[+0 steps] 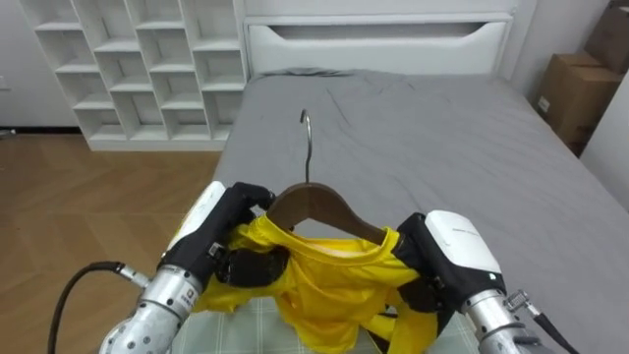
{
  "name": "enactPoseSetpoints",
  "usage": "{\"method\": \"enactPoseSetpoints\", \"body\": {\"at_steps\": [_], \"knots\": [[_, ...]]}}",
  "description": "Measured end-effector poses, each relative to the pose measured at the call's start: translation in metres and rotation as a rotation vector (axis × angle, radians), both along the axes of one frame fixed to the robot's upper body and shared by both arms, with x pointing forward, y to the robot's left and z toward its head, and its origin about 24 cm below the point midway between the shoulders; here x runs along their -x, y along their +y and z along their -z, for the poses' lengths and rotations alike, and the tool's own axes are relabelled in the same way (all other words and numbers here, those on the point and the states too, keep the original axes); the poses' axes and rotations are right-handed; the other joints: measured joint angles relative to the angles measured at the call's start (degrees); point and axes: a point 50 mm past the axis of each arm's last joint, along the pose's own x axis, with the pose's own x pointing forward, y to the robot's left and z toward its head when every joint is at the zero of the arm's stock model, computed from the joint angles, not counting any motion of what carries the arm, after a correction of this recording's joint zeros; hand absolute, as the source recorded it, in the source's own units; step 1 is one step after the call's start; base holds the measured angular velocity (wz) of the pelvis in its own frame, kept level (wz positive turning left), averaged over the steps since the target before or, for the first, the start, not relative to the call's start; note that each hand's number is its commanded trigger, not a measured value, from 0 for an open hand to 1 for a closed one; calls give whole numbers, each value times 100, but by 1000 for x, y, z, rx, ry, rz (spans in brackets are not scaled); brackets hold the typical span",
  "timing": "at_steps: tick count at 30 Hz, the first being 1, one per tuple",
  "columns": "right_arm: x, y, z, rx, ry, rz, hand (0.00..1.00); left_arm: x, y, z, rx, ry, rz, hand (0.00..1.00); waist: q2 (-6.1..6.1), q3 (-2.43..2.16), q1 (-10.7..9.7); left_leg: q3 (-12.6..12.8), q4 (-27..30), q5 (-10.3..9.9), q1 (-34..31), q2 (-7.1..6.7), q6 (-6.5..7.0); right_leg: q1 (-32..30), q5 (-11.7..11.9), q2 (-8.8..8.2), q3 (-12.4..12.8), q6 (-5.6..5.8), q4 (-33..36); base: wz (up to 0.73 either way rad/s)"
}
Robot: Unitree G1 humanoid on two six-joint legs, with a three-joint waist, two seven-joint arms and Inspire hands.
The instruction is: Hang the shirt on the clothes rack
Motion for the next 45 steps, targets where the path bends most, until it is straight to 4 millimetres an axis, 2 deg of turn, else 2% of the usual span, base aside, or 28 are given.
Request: {"method": "enactPoseSetpoints", "body": {"at_steps": [19,31,36,45], "knots": [[1,-2,0,0,-24,20,100,0,-1,-1,13,-19,-9,0,-84,6,15,6,17,1,12,-2,1,24,0,-5,-10,0,-6,0],[1,-1,1,2,-14,13,100,0,2,3,49,8,-12,0,-67,14,19,-10,10,0,10,-1,1,27,0,-3,7,0,-12,0],[2,-2,3,-1,-25,16,100,0,4,4,126,29,-9,0,-36,30,-41,-63,2,-1,44,-7,0,104,1,-11,-31,-1,-90,3],[4,-10,1,22,-40,6,100,1,9,2,203,61,25,0,-29,17,75,-92,-7,-1,39,-6,-1,98,1,1,-50,-1,-89,0]]}}
